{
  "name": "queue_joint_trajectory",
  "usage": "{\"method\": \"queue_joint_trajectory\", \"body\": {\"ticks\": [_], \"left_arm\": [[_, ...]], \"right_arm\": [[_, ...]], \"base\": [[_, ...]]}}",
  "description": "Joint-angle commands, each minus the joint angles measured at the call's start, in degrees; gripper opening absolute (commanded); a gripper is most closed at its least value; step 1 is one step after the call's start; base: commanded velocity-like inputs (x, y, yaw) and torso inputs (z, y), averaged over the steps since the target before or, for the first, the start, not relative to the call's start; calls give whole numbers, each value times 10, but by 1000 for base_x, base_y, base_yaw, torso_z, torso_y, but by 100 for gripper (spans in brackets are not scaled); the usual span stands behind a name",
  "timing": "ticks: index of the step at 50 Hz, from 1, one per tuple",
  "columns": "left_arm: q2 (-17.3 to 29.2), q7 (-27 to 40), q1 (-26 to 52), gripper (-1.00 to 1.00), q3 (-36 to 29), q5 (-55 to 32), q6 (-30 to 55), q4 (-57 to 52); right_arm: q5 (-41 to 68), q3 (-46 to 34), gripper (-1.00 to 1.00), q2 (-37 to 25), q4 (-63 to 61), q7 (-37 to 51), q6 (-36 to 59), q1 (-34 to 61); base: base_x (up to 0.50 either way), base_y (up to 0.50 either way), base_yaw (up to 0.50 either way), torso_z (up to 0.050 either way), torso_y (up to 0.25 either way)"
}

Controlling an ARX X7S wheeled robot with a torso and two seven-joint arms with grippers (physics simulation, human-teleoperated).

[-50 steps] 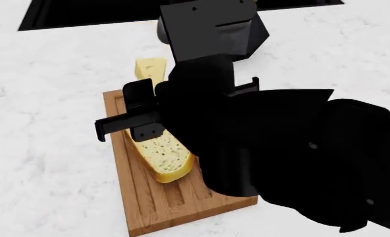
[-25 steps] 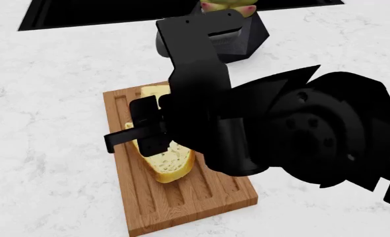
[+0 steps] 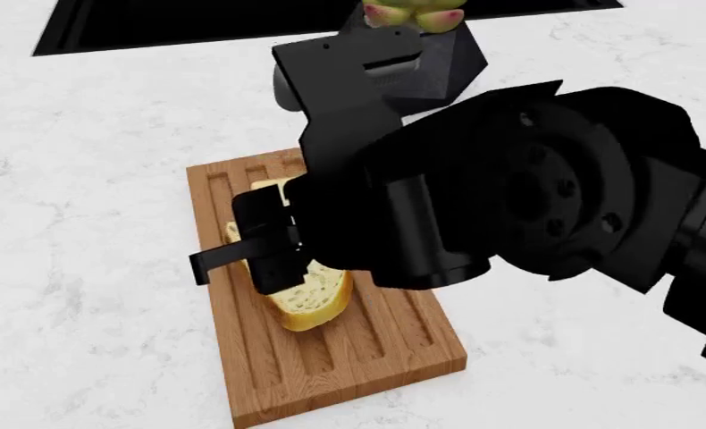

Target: Pick up the wedge of cheese and place it on the slice of bread to prepare a simple cheese on bread dish.

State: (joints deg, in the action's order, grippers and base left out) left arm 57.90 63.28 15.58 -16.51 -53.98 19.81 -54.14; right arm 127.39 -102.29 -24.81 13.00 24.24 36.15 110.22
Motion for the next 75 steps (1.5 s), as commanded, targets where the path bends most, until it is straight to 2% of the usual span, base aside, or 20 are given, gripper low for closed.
{"method": "queue_joint_trajectory", "body": {"ticks": [1,75], "left_arm": [[1,2,-2,100,1,-1,-2,0],[6,9,5,100,-7,-1,0,1]], "right_arm": [[-11,-9,-100,21,35,-25,31,-3],[-85,-26,-100,59,113,-96,18,-73]], "base": [[0,0,0,0,0],[0,0,0,0,0]]}}
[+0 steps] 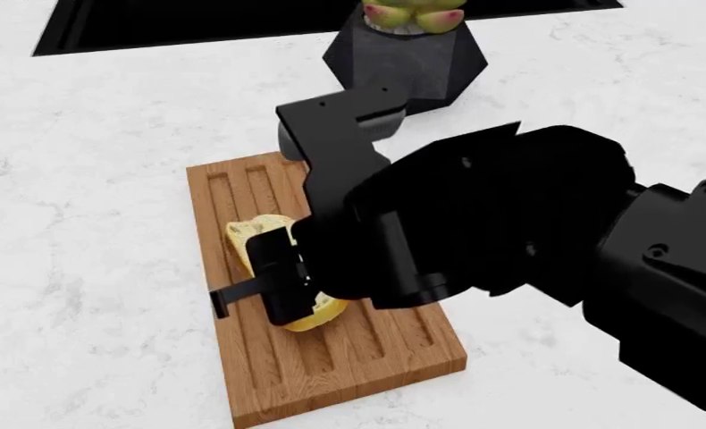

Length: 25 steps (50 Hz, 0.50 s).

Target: Pick up the wedge of cheese and place it on the slice of bread to prepare a simple cheese on bread dish.

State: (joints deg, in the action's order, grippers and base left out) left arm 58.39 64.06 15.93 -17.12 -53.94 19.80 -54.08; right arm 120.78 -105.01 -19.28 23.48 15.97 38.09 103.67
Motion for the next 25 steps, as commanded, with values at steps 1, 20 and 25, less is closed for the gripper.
{"method": "queue_joint_trajectory", "body": {"ticks": [1,20,25], "left_arm": [[0,1,1,100,-1,0,0,0],[2,1,2,100,0,-4,-2,1],[1,1,2,100,-1,-4,-3,1]], "right_arm": [[-20,1,-100,4,8,-15,-2,-8],[-40,-2,-100,10,21,-29,-10,-23],[-43,-2,-100,12,26,-36,-10,-27]], "base": [[0,0,0,0,0],[0,0,0,0,0],[0,0,0,0,0]]}}
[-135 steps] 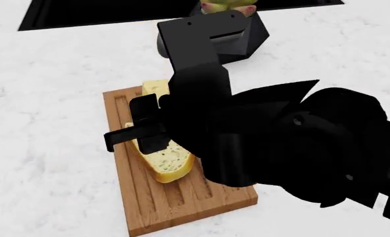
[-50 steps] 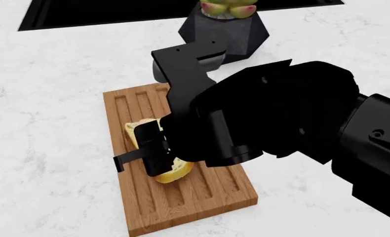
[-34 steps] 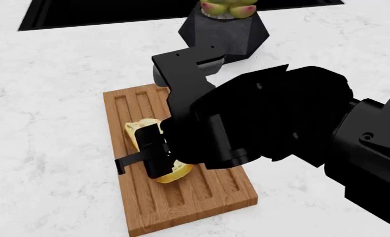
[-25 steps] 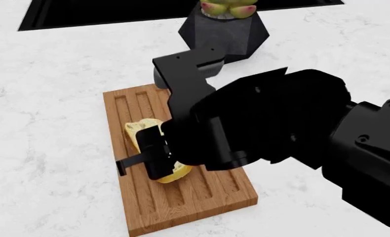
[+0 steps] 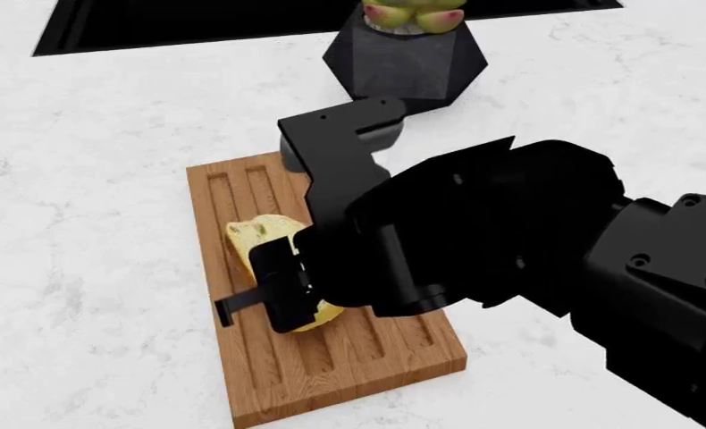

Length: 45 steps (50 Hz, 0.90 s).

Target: Pick up the wedge of cheese and place it on the slice of bread to prepare a simple cheese on bread dish.

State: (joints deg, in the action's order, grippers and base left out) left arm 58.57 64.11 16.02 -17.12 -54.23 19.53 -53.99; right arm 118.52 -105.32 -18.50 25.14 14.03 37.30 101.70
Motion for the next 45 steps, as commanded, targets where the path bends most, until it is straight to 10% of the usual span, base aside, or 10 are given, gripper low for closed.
{"method": "queue_joint_trajectory", "body": {"ticks": [1,45], "left_arm": [[0,0,1,100,-1,0,-1,1],[0,6,8,100,-11,2,10,0]], "right_arm": [[-24,-1,-100,6,12,-19,-2,-7],[-95,-23,-100,31,52,-66,-27,-48]], "base": [[0,0,0,0,0],[0,0,0,0,0]]}}
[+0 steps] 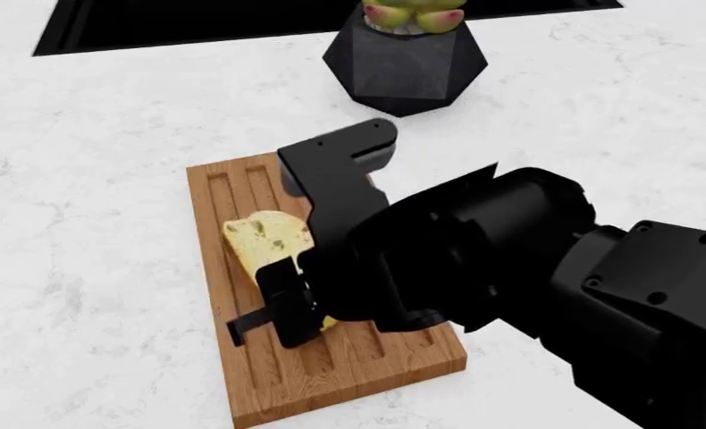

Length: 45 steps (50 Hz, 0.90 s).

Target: Pick up the wedge of cheese and place it on the slice of bread to prepare a simple cheese on bread dish.

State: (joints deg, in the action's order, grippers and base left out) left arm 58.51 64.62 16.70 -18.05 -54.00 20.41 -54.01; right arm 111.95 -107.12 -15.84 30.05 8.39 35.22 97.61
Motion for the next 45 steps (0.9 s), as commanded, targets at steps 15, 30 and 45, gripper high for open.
{"method": "queue_joint_trajectory", "body": {"ticks": [15,30,45], "left_arm": [[1,3,1,100,-3,2,1,-1],[2,5,1,100,-2,1,0,0],[3,7,3,100,-2,-1,-1,1]], "right_arm": [[-49,-4,100,-7,-35,3,2,33],[-28,47,100,-63,-151,77,20,167],[84,207,100,-175,-361,287,94,372]], "base": [[0,0,0,0,0],[0,0,0,0,0],[0,0,0,0,0]]}}
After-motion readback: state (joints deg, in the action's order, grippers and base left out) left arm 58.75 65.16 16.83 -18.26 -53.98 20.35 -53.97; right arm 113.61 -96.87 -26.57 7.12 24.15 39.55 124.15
